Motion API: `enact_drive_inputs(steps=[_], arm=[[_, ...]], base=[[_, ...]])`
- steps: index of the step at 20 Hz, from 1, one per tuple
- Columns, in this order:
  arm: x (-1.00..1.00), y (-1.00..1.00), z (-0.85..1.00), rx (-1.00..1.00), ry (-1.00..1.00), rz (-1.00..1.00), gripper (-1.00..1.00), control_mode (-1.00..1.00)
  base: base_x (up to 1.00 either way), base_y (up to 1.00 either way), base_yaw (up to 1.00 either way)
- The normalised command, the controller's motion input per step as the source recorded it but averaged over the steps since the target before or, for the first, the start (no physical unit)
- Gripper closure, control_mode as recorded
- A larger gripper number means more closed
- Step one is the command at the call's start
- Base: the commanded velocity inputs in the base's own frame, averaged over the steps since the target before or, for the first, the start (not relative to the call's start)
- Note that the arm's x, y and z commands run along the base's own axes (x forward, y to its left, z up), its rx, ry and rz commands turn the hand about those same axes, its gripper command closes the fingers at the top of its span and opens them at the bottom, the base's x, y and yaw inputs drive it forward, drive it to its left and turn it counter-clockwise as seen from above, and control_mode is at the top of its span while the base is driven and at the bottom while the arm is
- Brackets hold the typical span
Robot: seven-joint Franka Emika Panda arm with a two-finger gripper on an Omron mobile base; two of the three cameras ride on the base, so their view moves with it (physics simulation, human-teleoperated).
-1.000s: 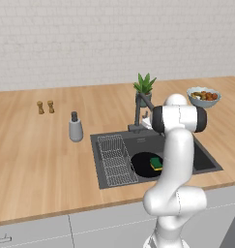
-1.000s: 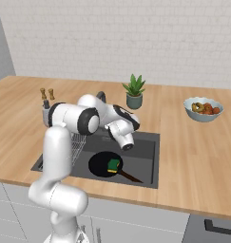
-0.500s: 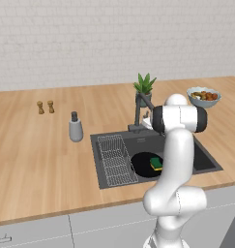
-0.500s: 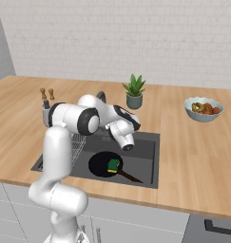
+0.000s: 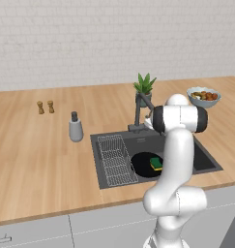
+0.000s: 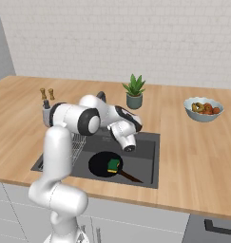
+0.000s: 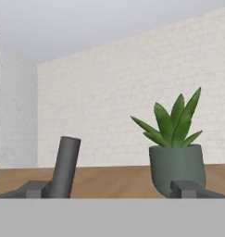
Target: Pick the pan and sponge and place them into the sink. Then turn on the water.
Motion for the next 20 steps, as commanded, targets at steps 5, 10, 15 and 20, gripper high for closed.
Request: enact_drive_inputs(steps=[5,10,15,20], arm=[[0.00,-0.80,0.00,0.00,0.00,-0.01,-1.00,-1.00],[0.00,-0.77,0.00,0.00,0.00,0.00,-1.00,-1.00],[0.00,-0.65,0.00,0.00,0.00,0.00,-1.00,-1.00],[-0.04,-0.32,0.00,0.00,0.00,0.00,-1.00,-1.00]], base=[[0.00,0.00,0.00],[0.00,0.00,0.00],[0.00,0.00,0.00],[0.00,0.00,0.00]])
